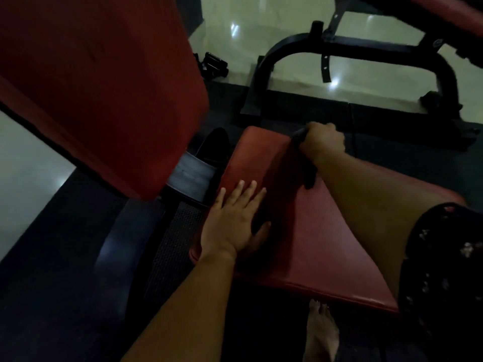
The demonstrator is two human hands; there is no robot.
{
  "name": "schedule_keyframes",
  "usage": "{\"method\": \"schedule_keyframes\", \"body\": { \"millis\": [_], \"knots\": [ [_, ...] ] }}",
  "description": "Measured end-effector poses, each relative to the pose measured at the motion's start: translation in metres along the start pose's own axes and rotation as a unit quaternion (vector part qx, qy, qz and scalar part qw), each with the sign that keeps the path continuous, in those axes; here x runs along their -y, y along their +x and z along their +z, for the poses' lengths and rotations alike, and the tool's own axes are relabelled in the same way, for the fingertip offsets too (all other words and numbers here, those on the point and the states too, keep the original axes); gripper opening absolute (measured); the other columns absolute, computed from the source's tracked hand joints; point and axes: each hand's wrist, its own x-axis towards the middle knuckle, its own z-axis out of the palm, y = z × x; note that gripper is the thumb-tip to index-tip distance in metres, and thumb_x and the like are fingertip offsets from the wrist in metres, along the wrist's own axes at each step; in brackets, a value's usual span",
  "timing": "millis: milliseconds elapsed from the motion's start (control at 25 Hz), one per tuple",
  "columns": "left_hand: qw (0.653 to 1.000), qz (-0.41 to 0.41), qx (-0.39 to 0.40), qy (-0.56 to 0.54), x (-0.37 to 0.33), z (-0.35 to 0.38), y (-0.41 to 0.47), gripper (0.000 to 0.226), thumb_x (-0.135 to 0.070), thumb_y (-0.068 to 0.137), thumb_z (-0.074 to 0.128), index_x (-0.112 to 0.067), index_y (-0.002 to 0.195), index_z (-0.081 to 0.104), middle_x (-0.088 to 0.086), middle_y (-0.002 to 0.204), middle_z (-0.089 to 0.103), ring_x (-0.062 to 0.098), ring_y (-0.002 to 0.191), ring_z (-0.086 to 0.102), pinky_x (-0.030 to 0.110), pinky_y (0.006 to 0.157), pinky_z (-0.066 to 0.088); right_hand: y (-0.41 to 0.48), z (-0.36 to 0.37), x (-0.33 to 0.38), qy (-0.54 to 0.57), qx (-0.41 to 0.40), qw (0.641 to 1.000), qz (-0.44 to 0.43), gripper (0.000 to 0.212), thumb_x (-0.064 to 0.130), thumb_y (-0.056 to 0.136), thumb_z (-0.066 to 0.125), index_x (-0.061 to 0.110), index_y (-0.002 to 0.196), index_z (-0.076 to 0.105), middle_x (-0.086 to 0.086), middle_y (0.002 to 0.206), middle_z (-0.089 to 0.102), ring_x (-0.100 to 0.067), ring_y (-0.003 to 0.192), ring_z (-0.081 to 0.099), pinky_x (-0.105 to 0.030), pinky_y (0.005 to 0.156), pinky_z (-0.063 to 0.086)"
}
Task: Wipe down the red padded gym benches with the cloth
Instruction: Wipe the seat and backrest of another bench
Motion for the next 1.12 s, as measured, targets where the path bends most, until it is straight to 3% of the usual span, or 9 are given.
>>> {"method": "schedule_keyframes", "body": {
  "millis": [160,360,560,680,840,880,1000,1120],
  "knots": [
    [1.0,0.002,-0.01,-0.018,0.002,0.002,0.001,0.079,-0.064,0.084,0.01,-0.034,0.157,0.013,-0.008,0.165,0.007,0.014,0.152,-0.001,0.04,0.122,-0.003,-0.003,0.021,0.053,0.025,-0.014,0.982,-0.185,0.049,0.019,0.094,0.054,0.033,0.14,0.047,-0.015,0.145,0.038,-0.044,0.121,0.045,-0.045,0.097,0.045],
    [1.0,0.005,-0.018,-0.02,0.001,0.005,0.0,0.079,-0.064,0.084,0.012,-0.033,0.157,0.012,-0.008,0.165,0.006,0.014,0.152,-0.003,0.041,0.122,-0.004,0.025,0.019,0.054,0.004,-0.005,0.989,-0.148,0.047,0.018,0.094,0.052,0.034,0.138,0.05,-0.016,0.135,0.047,-0.045,0.118,0.049,-0.049,0.096,0.048],
    [1.0,0.001,-0.014,-0.001,0.001,0.004,0.002,0.081,-0.064,0.082,0.006,-0.032,0.157,0.008,-0.007,0.165,0.005,0.014,0.152,-0.005,0.041,0.121,-0.005,0.004,0.025,0.062,-0.009,-0.023,0.935,-0.354,0.053,0.017,0.088,0.064,0.033,0.138,0.053,-0.016,0.145,0.041,-0.044,0.119,0.047,-0.046,0.097,0.044],
    [1.0,0.004,0.002,-0.007,0.002,0.005,0.004,0.081,-0.065,0.082,0.005,-0.033,0.157,0.004,-0.009,0.165,0.0,0.013,0.151,-0.008,0.039,0.121,-0.008,0.002,0.014,0.069,-0.009,-0.03,0.948,-0.315,0.048,0.021,0.091,0.061,0.035,0.136,0.055,-0.014,0.143,0.044,-0.043,0.118,0.049,-0.043,0.095,0.044],
    [1.0,0.013,0.006,0.004,0.003,0.004,0.003,0.081,-0.065,0.084,0.002,-0.03,0.157,0.001,-0.006,0.165,-0.002,0.014,0.151,-0.008,0.038,0.121,-0.006,-0.037,0.019,0.104,-0.095,0.089,0.846,-0.517,0.049,0.017,0.088,0.061,0.038,0.132,0.057,-0.005,0.139,0.052,-0.031,0.119,0.053,-0.034,0.096,0.045],
    [1.0,0.012,0.005,0.006,0.003,0.004,0.003,0.082,-0.065,0.082,0.001,-0.03,0.157,0.001,-0.006,0.165,-0.001,0.014,0.151,-0.008,0.038,0.121,-0.006,-0.04,0.022,0.102,-0.101,0.077,0.844,-0.52,0.046,0.02,0.091,0.059,0.04,0.132,0.056,-0.003,0.14,0.05,-0.032,0.12,0.05,-0.035,0.096,0.045],
    [1.0,0.006,0.013,0.006,0.003,0.003,0.003,0.085,-0.065,0.079,-0.001,-0.031,0.157,0.001,-0.008,0.165,-0.002,0.013,0.151,-0.01,0.038,0.12,-0.008,-0.032,0.019,0.083,-0.094,-0.014,0.909,-0.406,0.039,0.028,0.098,0.053,0.044,0.133,0.054,-0.004,0.137,0.046,-0.034,0.118,0.043,-0.039,0.088,0.044],
    [0.999,0.004,0.027,0.02,0.002,0.003,0.004,0.086,-0.065,0.077,-0.006,-0.031,0.156,-0.005,-0.009,0.164,-0.009,0.012,0.149,-0.016,0.036,0.118,-0.015,-0.039,0.016,0.083,-0.11,0.016,0.88,-0.461,0.046,0.019,0.092,0.06,0.041,0.133,0.056,-0.006,0.135,0.049,-0.033,0.119,0.047,-0.034,0.092,0.041]
  ]
}}
